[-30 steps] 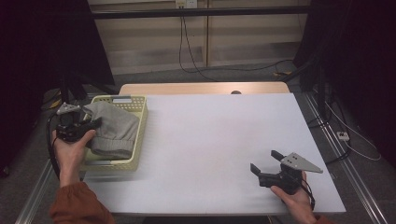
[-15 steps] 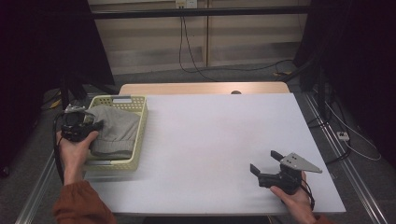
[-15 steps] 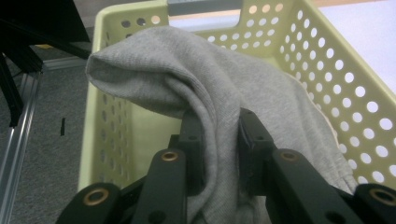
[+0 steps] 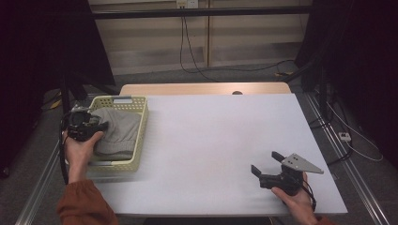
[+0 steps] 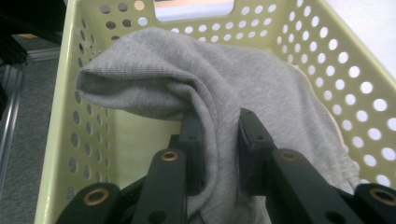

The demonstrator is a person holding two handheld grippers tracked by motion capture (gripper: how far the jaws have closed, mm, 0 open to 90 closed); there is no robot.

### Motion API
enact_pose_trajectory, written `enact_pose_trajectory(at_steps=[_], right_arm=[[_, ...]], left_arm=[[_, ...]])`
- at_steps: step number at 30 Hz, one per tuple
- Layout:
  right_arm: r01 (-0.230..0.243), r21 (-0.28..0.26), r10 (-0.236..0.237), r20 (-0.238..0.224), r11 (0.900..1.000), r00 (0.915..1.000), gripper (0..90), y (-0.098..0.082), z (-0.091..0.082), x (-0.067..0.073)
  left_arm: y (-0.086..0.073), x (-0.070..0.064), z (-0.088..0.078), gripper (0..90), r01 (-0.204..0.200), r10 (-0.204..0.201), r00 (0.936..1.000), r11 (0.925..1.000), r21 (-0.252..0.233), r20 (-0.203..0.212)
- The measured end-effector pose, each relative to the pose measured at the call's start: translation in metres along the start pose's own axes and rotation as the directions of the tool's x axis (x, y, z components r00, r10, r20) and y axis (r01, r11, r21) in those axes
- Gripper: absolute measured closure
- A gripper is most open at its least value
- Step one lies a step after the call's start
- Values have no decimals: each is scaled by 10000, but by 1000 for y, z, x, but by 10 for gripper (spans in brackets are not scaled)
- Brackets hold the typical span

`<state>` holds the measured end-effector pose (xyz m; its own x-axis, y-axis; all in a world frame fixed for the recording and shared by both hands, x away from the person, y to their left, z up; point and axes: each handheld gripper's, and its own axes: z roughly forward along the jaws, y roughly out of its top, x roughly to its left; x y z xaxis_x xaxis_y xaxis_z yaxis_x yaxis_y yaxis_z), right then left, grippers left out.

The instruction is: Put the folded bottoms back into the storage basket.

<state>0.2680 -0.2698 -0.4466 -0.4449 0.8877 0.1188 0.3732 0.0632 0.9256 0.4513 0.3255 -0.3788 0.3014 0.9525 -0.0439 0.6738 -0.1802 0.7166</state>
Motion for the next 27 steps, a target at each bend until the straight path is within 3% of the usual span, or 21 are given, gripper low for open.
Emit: enact_pose_trajectory(at_steps=[4,8,12,15,17,20,22,24,27], right_arm=[[27,6,-27,-11,10000,10000,40,0,-1,0],[7,3,-7,1,10000,10000,40,0,0,0],[5,1,-5,9,10000,10000,40,0,0,-1],[37,11,-37,9,10000,10000,41,0,0,-1],[12,9,-12,26,10000,10000,42,0,0,-1],[49,3,-49,27,10000,10000,42,0,0,0],[17,9,-17,26,10000,10000,42,0,0,0],[27,22,-27,20,10000,10000,42,0,0,-1],[16,-1,-16,24,10000,10000,42,0,0,0]], left_arm=[[-2,4,0,735,33,-33,9999,10000,43,-138],[-3,9,-1,721,283,-283,9996,9996,77,96],[-3,11,-3,702,434,-434,9990,9991,-12,65],[-3,14,-6,577,737,-735,9972,9971,-190,138],[-3,15,-7,560,695,-695,9976,9974,-189,43],[-3,15,-10,505,732,-707,9967,9954,-620,407],[-1,12,-11,485,562,-539,9980,9956,-747,326],[0,8,-11,470,373,-312,9972,9952,-899,683],[3,1,-9,450,195,-146,9981,9964,-823,605]])
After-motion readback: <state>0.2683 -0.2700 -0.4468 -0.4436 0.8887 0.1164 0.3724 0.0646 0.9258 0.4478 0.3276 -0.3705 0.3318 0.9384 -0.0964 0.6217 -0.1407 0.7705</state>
